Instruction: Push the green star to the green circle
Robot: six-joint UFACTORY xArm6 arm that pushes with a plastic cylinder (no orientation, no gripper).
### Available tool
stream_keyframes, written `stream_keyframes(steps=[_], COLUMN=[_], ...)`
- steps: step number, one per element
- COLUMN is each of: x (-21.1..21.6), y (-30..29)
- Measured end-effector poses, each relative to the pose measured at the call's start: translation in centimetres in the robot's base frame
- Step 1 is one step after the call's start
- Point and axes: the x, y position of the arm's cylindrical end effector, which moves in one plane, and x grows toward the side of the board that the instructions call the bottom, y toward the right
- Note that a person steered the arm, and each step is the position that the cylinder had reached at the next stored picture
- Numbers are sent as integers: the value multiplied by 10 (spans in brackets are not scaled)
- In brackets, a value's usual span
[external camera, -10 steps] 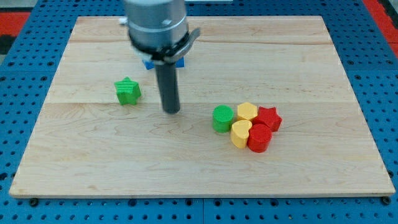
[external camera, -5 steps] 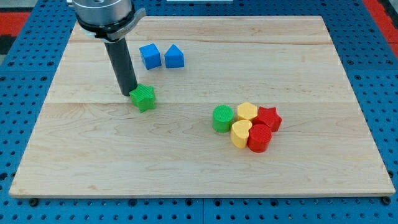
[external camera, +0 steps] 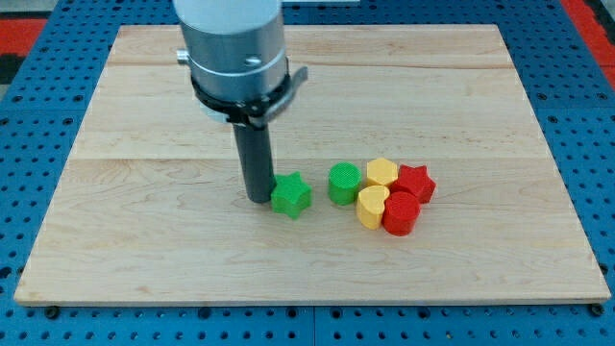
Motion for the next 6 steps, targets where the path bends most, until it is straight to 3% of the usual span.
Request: stream_keyframes(steps=[4,5,6], x=[9,8,-28], y=[37,20,-63])
